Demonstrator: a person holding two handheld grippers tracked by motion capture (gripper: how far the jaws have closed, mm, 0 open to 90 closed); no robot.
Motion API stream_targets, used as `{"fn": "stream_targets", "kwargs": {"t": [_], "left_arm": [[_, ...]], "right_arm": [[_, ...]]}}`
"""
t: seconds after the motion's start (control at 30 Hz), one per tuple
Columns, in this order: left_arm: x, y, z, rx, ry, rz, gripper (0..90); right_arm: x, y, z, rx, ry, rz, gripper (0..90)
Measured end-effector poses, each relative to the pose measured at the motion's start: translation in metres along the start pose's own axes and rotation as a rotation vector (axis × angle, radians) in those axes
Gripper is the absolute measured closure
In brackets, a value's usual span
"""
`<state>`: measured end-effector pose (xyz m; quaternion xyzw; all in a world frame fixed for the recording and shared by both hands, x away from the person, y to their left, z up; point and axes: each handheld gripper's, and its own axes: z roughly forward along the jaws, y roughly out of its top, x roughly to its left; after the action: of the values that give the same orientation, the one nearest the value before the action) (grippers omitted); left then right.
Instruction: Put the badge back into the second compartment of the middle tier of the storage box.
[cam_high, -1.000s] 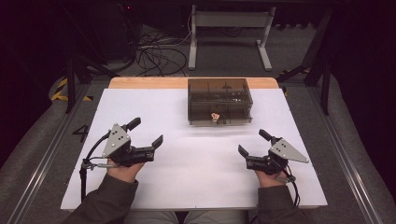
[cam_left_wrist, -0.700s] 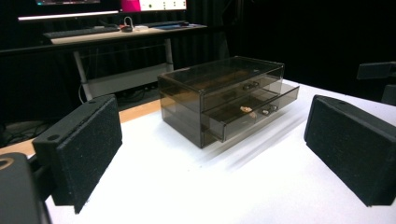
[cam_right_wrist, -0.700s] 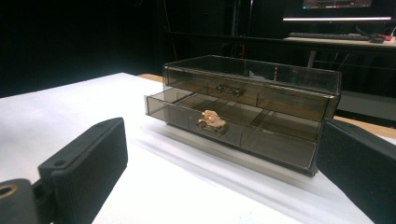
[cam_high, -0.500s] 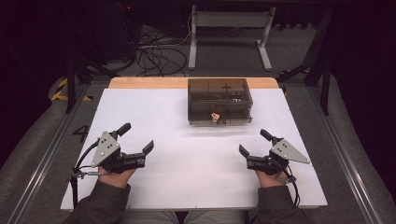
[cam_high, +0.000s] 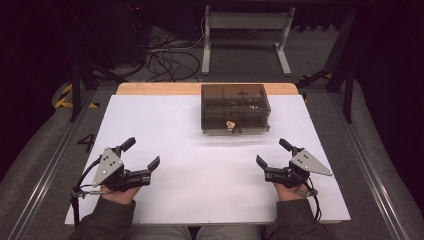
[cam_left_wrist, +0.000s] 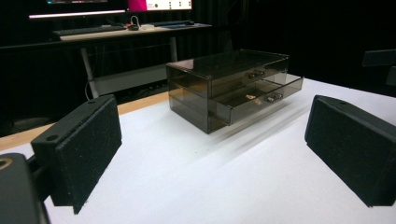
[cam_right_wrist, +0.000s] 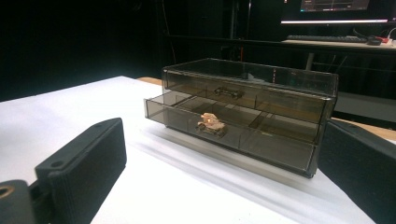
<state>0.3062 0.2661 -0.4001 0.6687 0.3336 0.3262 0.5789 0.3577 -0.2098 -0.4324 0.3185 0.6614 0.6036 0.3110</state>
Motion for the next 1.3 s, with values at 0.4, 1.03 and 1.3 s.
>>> {"fn": "stream_targets", "kwargs": {"t": [0.4, 1.03, 1.3], "left_arm": [[0.002, -0.01, -0.007, -0.003, 0.007, 0.0, 4.5], [0.006, -0.025, -0.011, 0.024, -0.007, -0.014, 3.7], [0.007, -0.027, -0.012, 0.024, -0.008, -0.012, 3.7]], "right_arm": [[0.0, 0.0, -0.001, -0.007, -0.002, 0.005, 1.9], [-0.001, 0.0, -0.003, -0.024, 0.0, 0.018, 0.4], [-0.001, 0.0, -0.004, -0.025, 0.0, 0.015, 0.3]]}}
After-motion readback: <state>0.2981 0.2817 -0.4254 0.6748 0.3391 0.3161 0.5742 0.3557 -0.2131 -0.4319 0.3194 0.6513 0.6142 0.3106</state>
